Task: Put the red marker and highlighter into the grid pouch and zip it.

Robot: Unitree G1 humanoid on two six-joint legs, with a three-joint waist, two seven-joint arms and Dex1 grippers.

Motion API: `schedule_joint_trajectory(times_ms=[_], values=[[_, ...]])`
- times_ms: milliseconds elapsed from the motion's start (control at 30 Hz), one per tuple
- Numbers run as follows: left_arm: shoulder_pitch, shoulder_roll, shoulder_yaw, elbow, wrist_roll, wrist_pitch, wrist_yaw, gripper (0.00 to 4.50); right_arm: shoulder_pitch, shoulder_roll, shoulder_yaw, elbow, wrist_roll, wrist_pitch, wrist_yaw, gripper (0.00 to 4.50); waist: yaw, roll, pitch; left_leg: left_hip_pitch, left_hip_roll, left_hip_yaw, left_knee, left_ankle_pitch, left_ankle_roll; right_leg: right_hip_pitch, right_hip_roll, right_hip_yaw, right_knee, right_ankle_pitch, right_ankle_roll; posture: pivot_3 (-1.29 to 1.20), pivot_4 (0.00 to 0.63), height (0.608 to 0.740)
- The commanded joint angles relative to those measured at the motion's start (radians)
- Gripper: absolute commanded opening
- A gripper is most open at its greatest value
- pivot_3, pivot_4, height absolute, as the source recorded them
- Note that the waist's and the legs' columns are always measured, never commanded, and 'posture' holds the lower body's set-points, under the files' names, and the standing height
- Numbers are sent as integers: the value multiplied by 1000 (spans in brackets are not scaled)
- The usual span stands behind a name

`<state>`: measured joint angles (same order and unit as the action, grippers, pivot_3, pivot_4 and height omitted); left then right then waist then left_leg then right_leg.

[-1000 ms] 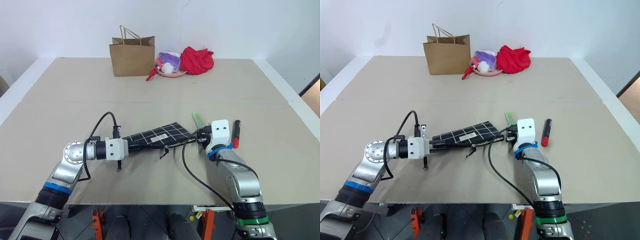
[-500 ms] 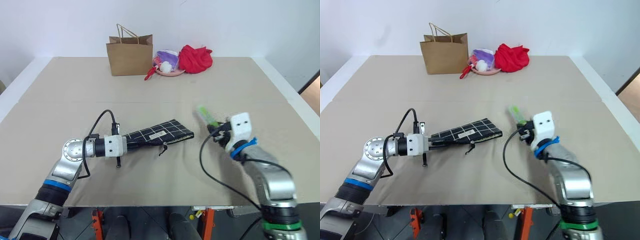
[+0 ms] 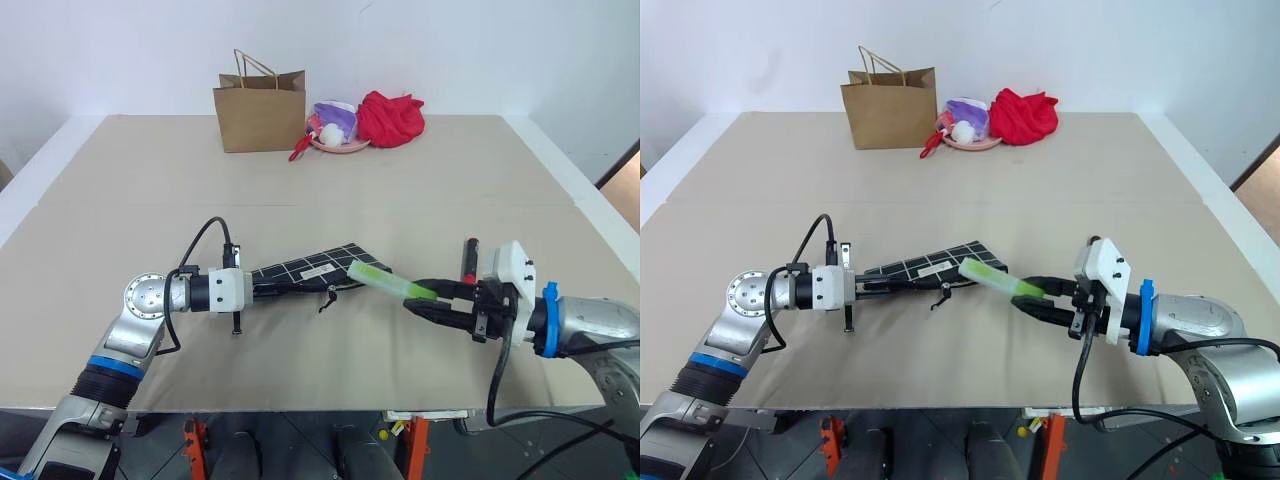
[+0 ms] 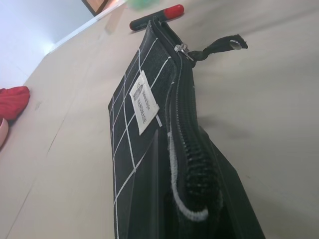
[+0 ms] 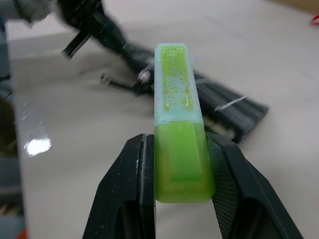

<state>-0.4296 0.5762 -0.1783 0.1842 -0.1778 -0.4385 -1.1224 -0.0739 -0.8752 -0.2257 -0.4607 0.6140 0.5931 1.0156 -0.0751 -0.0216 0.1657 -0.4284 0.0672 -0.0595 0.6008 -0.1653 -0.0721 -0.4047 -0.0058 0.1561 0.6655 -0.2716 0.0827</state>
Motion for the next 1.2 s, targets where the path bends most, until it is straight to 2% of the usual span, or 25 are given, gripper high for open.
schedule_joint_trajectory(times_ms=[33, 367, 600, 933, 1200], values=[[3, 9, 21, -43, -18, -17, 0, 0, 10, -30, 7, 26, -34, -50, 40, 1089, 0, 0, 0, 0, 0, 0, 0, 0, 0, 0, 0, 0, 0, 0, 0, 0, 150, 740], [19, 4, 18, -75, -15, -3, 14, 0, 9, -33, 52, 54, -68, -46, 40, 1089, 1, 0, 0, 0, 0, 0, 0, 0, 0, 0, 0, 0, 0, 1, 3, 0, 150, 740], [25, 7, 19, -77, -9, -2, 17, 0, 10, -40, 25, 27, 9, -10, 71, 1089, 1, 0, 0, 0, 0, 0, 0, 0, 0, 0, 0, 0, 0, 1, 3, 0, 150, 740], [27, 5, 17, -82, -6, -1, 22, 0, 20, -56, 34, 45, 12, 7, 84, 1089, 1, 0, 0, 0, 0, 0, 0, 0, 0, 0, 0, 0, 0, 2, 3, 0, 150, 740], [37, 5, 11, -94, -3, -4, 21, 0, -40, -51, 66, 69, 20, 76, 58, 1089, 1, 0, 0, 0, 0, 0, 0, 0, 0, 0, 0, 0, 0, 2, 3, 0, 150, 740]])
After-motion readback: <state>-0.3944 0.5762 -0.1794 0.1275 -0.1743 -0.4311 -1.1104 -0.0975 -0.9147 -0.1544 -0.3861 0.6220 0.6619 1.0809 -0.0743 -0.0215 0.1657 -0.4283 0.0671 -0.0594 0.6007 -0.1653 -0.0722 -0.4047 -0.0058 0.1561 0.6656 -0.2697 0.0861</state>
